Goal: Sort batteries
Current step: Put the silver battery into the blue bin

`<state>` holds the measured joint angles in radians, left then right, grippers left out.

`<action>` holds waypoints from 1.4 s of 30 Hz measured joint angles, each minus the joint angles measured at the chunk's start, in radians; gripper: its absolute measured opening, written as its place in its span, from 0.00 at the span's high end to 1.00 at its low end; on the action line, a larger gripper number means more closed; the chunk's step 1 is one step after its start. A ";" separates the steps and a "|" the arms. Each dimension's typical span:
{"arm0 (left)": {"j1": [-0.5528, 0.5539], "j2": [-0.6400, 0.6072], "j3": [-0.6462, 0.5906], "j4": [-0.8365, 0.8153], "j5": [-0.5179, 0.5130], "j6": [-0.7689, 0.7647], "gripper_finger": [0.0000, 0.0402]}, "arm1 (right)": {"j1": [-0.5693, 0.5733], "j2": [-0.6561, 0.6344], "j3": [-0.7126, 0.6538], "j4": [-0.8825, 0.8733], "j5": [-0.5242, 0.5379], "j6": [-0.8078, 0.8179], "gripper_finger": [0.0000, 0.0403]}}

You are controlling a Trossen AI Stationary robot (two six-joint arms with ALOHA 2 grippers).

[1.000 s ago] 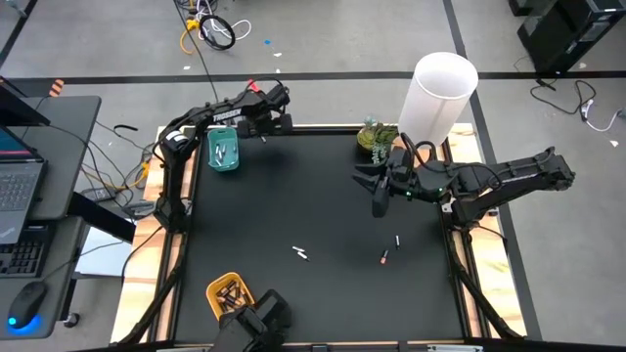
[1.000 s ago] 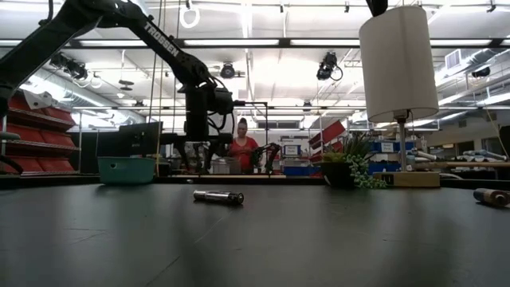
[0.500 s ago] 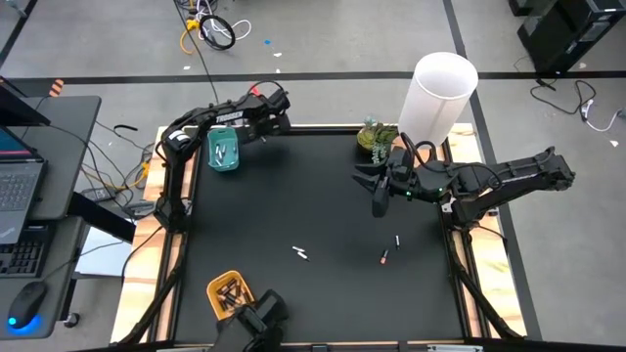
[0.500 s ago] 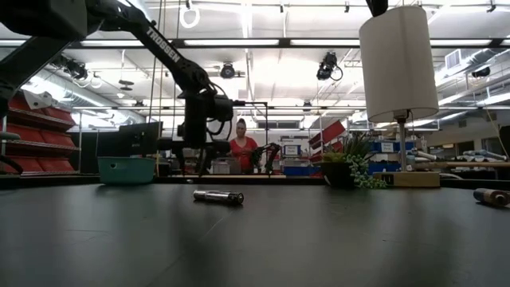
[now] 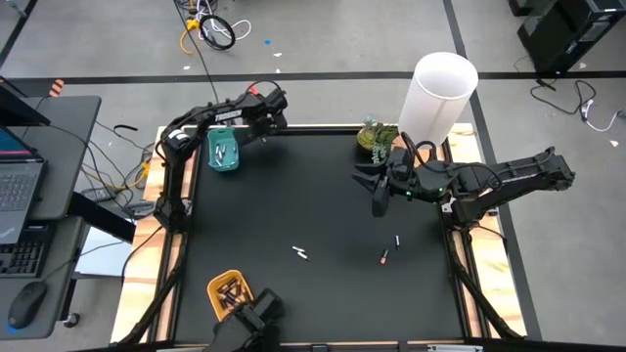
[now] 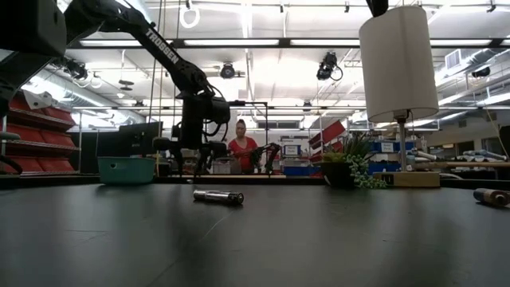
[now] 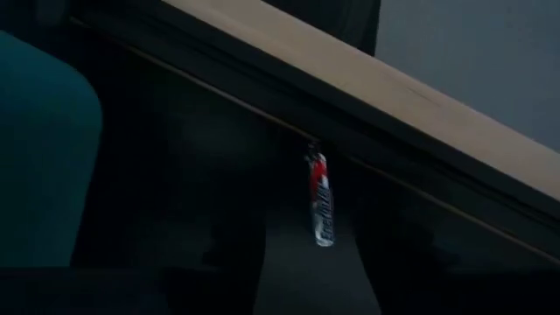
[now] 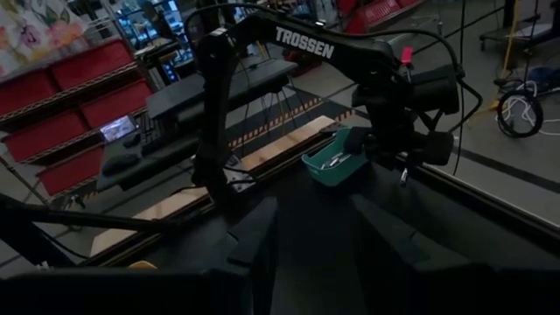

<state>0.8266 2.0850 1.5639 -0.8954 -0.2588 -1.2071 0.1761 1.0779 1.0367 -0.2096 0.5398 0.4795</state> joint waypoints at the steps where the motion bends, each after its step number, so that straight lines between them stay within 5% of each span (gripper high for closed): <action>1: 0.003 0.000 0.000 -0.003 0.001 -0.002 0.54 | 0.000 0.000 0.000 0.001 0.002 0.001 0.69; 11: 0.002 0.000 0.019 -0.018 0.017 0.139 0.56 | 0.001 0.000 0.000 0.022 0.006 -0.001 0.69; 21: -0.121 -0.080 0.141 -0.037 -0.210 0.449 0.56 | -0.011 -0.004 0.000 -0.013 0.006 0.022 0.69; 30: -0.167 -0.421 -0.026 0.172 -0.243 0.517 0.56 | -0.147 0.031 0.000 -0.133 -0.336 -0.056 0.69; 38: -0.268 -0.742 -0.234 0.229 -0.143 0.530 0.56 | -0.249 0.209 0.000 0.128 -0.749 -0.139 0.69; 42: -0.318 -0.814 -0.292 0.170 -0.109 0.480 0.56 | -0.250 0.317 0.010 0.211 -0.776 -0.135 0.71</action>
<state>0.5091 1.2713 1.2714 -0.7256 -0.3677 -0.7275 -0.0742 1.3947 1.0470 0.0011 -0.2357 0.3443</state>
